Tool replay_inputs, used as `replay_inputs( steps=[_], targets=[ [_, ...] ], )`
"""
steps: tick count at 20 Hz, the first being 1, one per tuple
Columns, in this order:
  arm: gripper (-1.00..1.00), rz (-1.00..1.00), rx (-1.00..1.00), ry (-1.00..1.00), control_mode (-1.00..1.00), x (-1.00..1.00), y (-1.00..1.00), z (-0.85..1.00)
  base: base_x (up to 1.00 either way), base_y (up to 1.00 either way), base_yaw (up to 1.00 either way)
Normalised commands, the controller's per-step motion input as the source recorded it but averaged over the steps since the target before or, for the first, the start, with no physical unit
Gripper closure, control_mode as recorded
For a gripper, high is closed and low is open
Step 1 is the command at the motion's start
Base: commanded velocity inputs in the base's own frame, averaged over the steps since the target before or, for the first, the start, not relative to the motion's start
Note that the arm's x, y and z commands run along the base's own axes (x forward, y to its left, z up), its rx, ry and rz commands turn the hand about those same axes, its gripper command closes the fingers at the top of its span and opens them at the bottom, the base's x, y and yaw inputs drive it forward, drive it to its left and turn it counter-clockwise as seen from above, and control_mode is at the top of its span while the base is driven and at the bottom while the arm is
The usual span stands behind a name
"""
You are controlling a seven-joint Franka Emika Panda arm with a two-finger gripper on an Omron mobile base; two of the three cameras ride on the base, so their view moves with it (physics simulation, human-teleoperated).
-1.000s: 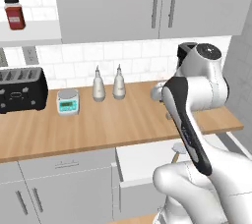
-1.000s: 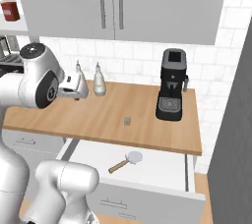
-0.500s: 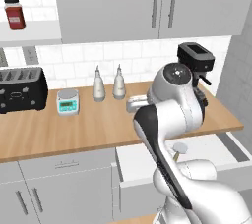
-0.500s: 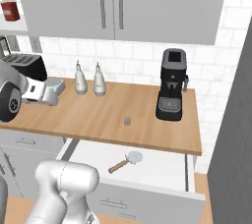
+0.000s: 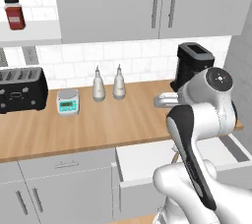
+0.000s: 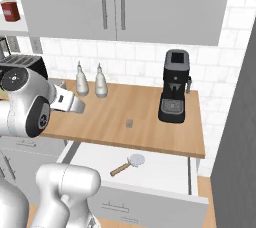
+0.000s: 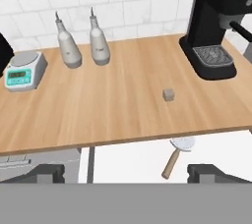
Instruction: Pick the pizza cutter from the drawer and place it on the counter.
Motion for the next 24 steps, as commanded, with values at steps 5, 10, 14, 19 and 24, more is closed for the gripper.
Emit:
replay_inputs(
  steps=[5,10,14,19,24],
  targets=[
    [-1.00,0.00,0.00,0.00,-1.00,0.00,0.00,0.00,0.00,0.00,0.00],
    [-1.00,0.00,0.00,0.00,-1.00,-0.05,0.00,0.00,0.00,0.00,0.00],
    [-1.00,0.02,0.00,0.01,1.00,-0.14,0.14,-0.01,-0.09,0.14,0.01],
    [-1.00,0.00,0.00,0.00,1.00,0.00,0.00,0.00,-0.45,0.83,0.00],
    [-1.00,0.00,0.00,0.00,1.00,0.00,0.00,0.00,-0.38,0.88,-0.16]
  ],
)
